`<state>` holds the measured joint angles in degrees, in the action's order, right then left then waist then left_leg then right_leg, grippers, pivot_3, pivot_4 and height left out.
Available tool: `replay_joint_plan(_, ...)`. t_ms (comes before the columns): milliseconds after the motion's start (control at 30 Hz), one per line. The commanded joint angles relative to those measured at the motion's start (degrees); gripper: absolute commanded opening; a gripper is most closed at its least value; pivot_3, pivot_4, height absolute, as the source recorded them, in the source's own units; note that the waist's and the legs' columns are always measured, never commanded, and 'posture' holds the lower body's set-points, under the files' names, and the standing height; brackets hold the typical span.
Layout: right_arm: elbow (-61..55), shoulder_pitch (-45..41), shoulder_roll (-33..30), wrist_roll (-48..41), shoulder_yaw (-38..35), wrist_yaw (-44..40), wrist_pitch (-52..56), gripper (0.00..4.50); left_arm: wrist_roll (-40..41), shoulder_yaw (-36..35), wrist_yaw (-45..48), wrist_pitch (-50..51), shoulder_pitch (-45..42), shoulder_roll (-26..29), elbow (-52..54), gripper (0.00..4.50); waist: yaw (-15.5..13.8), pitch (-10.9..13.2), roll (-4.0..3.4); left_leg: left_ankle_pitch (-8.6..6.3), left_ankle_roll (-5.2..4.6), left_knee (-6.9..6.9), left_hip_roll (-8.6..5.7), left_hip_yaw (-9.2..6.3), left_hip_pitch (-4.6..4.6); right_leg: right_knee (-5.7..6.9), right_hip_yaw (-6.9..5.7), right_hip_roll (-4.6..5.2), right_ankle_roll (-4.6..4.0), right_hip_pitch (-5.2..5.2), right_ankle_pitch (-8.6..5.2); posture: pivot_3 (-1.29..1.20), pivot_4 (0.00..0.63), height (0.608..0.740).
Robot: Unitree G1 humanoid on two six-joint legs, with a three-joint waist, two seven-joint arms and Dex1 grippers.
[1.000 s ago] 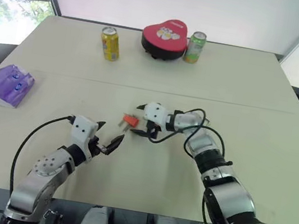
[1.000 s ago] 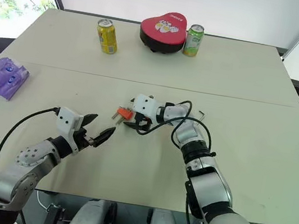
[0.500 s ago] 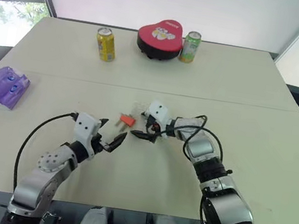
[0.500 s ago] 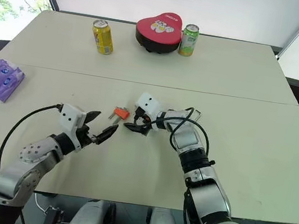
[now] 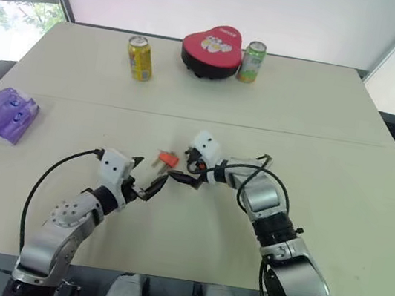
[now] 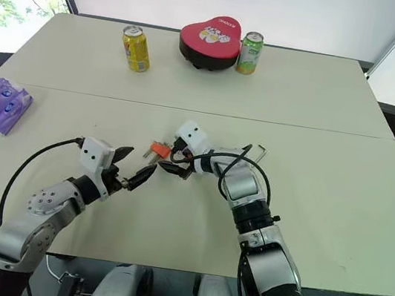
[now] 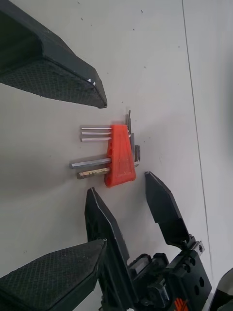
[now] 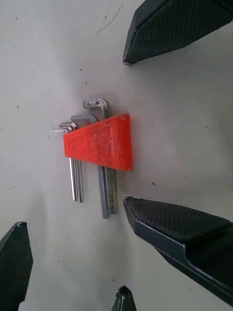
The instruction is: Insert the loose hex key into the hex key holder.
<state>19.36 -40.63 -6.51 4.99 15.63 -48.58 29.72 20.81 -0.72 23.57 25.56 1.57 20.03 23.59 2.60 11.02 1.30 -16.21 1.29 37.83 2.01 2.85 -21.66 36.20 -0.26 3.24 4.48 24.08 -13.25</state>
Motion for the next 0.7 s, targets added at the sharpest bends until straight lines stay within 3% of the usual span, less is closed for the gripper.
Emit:
replay_joint_plan(33, 1.4, 1.6, 0.8, 0.2, 3.4, 0.2, -0.3, 4.5, -0.3, 0.3, 0.0, -0.7, -0.7, -0.3, 1.2, 4.45, 0.0, 0.0, 0.0, 0.0, 0.0, 0.0, 0.0, 0.0, 0.0, 0.0, 0.0, 0.0, 0.0, 0.0, 0.0, 0.0, 0.15, 0.74)
replay_joint_plan(367, 5.0, 0.6, 1.6, 0.9, 3.8, 4.0, -3.5, 4.5, -0.7, 0.4, -0.3, -0.5, -0.4, -0.9, 1.7, 4.45, 0.1, 0.0, 0.01, 0.0, 0.0, 0.0, 0.02, 0.01, 0.03, 0.0, 0.01, -0.04, -0.08, 0.01, -0.05, 0.0, 0.15, 0.74)
replay_joint_plan(467, 5.7, 0.3, 1.8, 1.0, 3.8, 4.6, -4.1, 3.67, -0.8, 0.3, -0.4, -0.6, -0.3, -1.0, 1.7, 4.5, 0.0, 0.0, 0.01, 0.0, 0.0, 0.0, 0.03, 0.0, 0.03, 0.0, 0.02, -0.04, -0.13, 0.0, -0.07, 0.0, 0.15, 0.74)
replay_joint_plan(633, 6.3, 0.0, 1.0, 1.2, 4.0, 4.8, -4.8, 1.23, -0.8, 0.1, -0.5, -0.4, 0.1, -1.1, 2.0, 4.5, -0.1, 0.0, 0.01, 0.0, 0.0, 0.0, 0.03, 0.0, 0.01, 0.0, 0.02, -0.03, -0.13, 0.01, -0.08, 0.0, 0.15, 0.74)
replay_joint_plan(700, 6.0, 0.1, 0.4, 1.3, 4.1, 4.6, -4.8, 0.98, -0.4, 0.0, -0.1, 0.2, 0.3, -0.7, 2.6, 4.5, -0.1, 0.0, 0.01, 0.0, 0.0, 0.0, 0.03, 0.0, 0.01, 0.0, 0.02, -0.03, -0.14, 0.01, -0.08, 0.0, 0.15, 0.74)
